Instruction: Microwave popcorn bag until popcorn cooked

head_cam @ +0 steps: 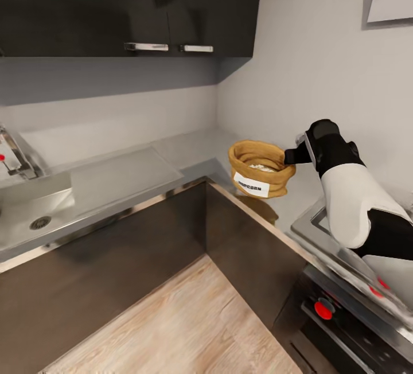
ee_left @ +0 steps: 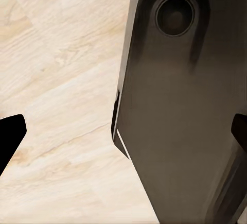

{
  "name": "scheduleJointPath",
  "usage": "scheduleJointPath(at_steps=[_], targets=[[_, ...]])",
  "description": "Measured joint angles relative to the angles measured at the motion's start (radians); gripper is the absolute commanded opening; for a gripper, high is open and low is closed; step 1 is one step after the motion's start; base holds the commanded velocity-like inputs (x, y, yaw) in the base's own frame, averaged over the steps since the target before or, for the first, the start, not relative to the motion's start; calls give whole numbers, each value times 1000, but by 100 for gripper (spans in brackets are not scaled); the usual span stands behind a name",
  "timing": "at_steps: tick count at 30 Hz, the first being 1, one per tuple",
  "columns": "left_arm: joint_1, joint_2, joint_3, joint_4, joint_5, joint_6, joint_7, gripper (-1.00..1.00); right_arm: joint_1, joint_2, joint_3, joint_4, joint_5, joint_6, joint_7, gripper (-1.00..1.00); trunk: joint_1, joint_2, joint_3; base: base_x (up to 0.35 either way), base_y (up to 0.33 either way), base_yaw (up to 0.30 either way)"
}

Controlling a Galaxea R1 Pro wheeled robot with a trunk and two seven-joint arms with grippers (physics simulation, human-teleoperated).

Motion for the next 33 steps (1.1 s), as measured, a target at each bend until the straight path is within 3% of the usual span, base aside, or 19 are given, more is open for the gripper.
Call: scheduleJointPath(at_steps=[33], targets=[[0, 2, 1, 0, 11, 2, -2, 100, 0, 4, -7, 0, -3, 0, 4, -100, 0, 0, 0, -345, 126, 0]])
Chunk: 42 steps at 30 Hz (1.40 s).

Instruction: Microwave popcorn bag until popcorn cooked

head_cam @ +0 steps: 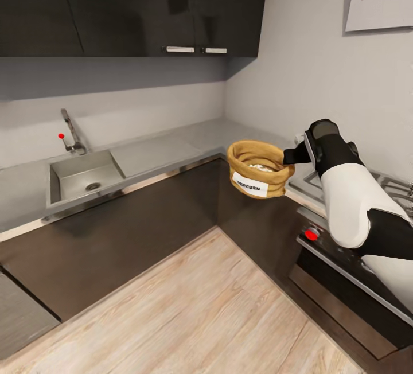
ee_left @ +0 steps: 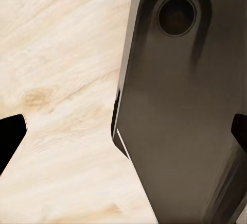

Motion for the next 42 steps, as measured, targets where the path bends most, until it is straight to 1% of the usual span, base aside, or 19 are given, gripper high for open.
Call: scheduleJointPath(at_steps=[10, 42], targets=[[0, 0, 1, 0, 0, 0, 0, 100, 0, -1, 5, 0, -1, 0, 0, -100, 0, 0, 0, -345, 131, 0], [0, 0, 1, 0, 1, 0, 0, 100, 0, -2, -1, 0, -2, 0, 2, -100, 0, 0, 0, -346, 133, 0]])
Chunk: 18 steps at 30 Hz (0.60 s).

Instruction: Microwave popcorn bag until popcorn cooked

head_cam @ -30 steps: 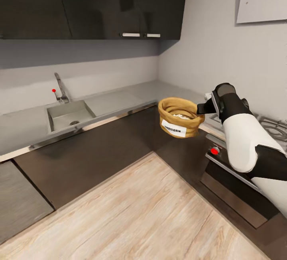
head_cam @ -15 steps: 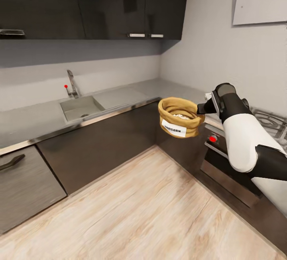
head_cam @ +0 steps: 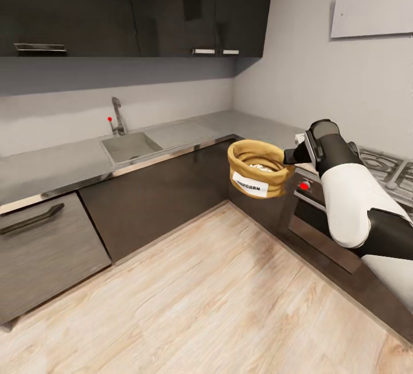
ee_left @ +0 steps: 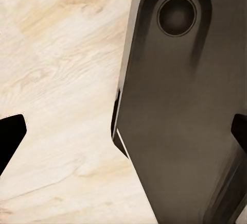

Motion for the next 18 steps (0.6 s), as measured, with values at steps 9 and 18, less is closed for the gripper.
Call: scheduleJointPath(at_steps=[9, 18], targets=[[0, 0, 0, 0, -1, 0, 0, 100, 0, 0, 1, 0, 0, 0, 0, -100, 0, 0, 0, -346, 139, 0], [0, 1, 0, 0, -1, 0, 0, 100, 0, 0, 3, 0, 0, 0, 0, -100, 0, 0, 0, -346, 139, 0]])
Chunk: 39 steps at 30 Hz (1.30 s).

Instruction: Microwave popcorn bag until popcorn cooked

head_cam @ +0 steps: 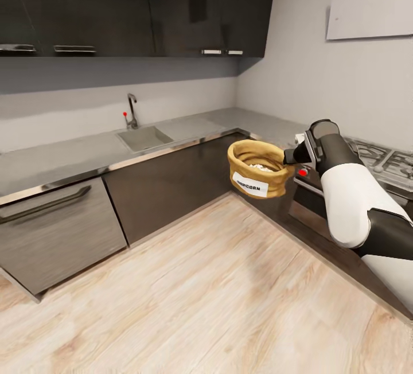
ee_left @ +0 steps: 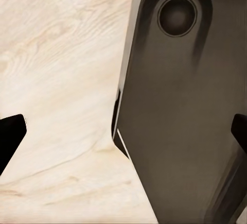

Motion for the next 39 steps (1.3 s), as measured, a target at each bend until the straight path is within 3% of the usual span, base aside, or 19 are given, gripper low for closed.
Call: scheduleJointPath(at_steps=[9, 39], targets=[[0, 1, 1, 0, 1, 0, 0, 100, 0, 0, -2, 0, -2, 0, 0, -100, 0, 0, 0, -297, 135, 0], [0, 4, 1, 0, 3, 2, 0, 100, 0, 4, -2, 2, 3, 0, -9, -100, -1, 0, 40, -4, 3, -43]])
